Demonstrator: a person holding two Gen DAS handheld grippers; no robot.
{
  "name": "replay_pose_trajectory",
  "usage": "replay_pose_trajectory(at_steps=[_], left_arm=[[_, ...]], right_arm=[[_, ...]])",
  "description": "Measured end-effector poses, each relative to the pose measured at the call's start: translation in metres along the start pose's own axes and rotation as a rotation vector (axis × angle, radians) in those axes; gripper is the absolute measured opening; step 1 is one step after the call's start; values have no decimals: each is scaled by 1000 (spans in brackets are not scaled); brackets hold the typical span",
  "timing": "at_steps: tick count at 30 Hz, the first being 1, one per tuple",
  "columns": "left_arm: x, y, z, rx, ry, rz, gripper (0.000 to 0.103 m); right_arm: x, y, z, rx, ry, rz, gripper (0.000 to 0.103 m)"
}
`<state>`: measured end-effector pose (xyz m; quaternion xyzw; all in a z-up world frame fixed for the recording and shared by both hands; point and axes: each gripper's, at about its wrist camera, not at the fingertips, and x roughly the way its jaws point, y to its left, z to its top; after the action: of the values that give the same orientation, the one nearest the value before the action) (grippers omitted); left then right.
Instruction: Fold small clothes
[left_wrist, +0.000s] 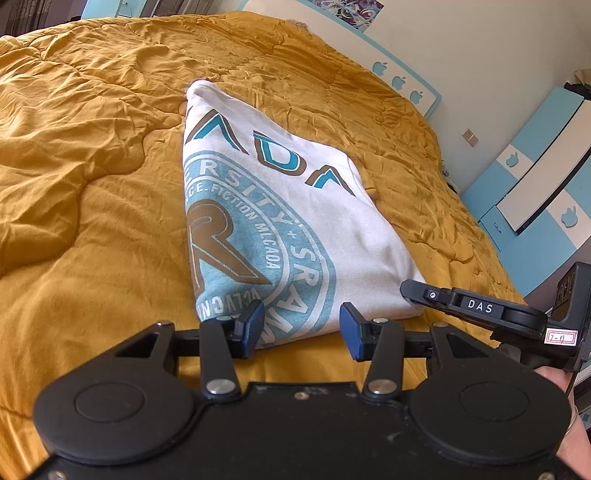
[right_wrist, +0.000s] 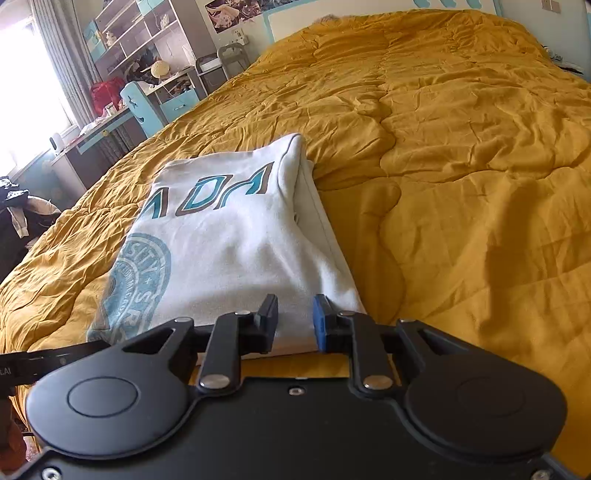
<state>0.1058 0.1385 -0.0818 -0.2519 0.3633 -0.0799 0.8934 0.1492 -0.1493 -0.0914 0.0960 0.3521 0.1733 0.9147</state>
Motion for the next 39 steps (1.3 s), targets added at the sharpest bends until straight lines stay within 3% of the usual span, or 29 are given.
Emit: replay_pose_trajectory(at_steps=[5, 9, 12, 15, 20, 25, 29, 31, 32, 35, 39], left_arm=[[-4, -7, 11, -7, 10, 2, 48], [-16, -15, 32, 9, -80, -18, 48], [-10, -10, 55, -6, -142, 8, 49], [10, 8, 75, -65, -137, 30, 49], [39, 28, 79, -124, -73, 43, 49], [47, 36, 68, -98, -60, 42, 49], [44, 35, 63, -97, -76, 44, 49], [34, 27, 64, -92, -89, 40, 48], [27, 22, 64, -86, -102, 27, 48], [6, 6, 52, -74, -133, -11, 49], [-6, 1, 26, -94, -111, 19, 49]], right_arm=[[-5, 4, 43, -12, -113, 51, 18], [17, 19, 76, -76, -145, 93, 19], [48, 30, 91, -127, -122, 128, 19], [81, 34, 98, -135, -74, 164, 19], [128, 27, 100, -144, -13, 65, 19], [149, 7, 103, -75, 15, 49, 1], [142, 4, 102, -44, 14, 58, 0], [117, 7, 99, -19, -31, 75, 4], [101, 8, 95, -4, -62, 105, 12], [62, 11, 78, -1, -97, 166, 13], [34, 12, 46, -10, -77, 168, 13]])
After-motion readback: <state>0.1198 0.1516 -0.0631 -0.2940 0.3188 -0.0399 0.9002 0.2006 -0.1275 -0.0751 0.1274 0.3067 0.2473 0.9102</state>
